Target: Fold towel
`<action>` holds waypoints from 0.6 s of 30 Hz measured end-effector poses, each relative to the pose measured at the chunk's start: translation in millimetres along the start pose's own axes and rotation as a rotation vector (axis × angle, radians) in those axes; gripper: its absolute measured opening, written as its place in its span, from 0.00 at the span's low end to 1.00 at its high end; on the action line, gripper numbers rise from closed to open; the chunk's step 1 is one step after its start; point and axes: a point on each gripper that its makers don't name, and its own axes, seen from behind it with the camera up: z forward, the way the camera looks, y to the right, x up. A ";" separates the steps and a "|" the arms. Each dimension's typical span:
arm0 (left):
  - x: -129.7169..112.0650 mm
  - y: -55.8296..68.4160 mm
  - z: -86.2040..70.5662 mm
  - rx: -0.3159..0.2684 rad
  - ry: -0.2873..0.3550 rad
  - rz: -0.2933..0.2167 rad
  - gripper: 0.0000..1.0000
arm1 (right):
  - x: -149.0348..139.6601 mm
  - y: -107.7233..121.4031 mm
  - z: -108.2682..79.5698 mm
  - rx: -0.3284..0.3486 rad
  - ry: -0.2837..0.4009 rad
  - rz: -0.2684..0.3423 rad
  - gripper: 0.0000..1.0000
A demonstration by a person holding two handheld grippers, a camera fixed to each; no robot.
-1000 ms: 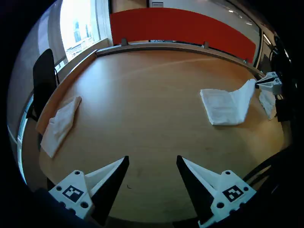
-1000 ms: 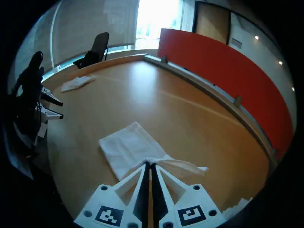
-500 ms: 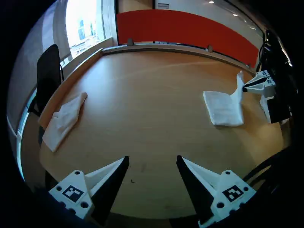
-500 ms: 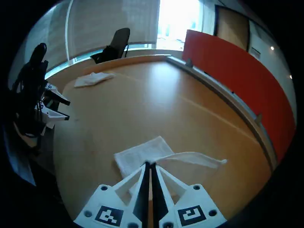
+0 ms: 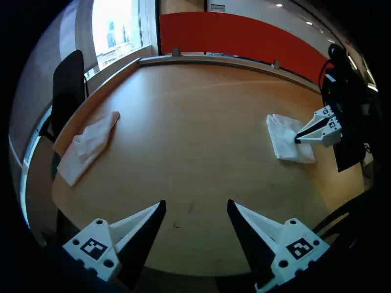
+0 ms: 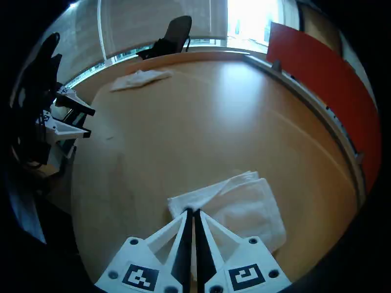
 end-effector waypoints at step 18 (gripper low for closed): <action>0.7 -1.0 3.0 -0.002 -0.002 0.005 0.93 | -7.3 -6.6 14.6 0.005 -0.019 0.004 0.09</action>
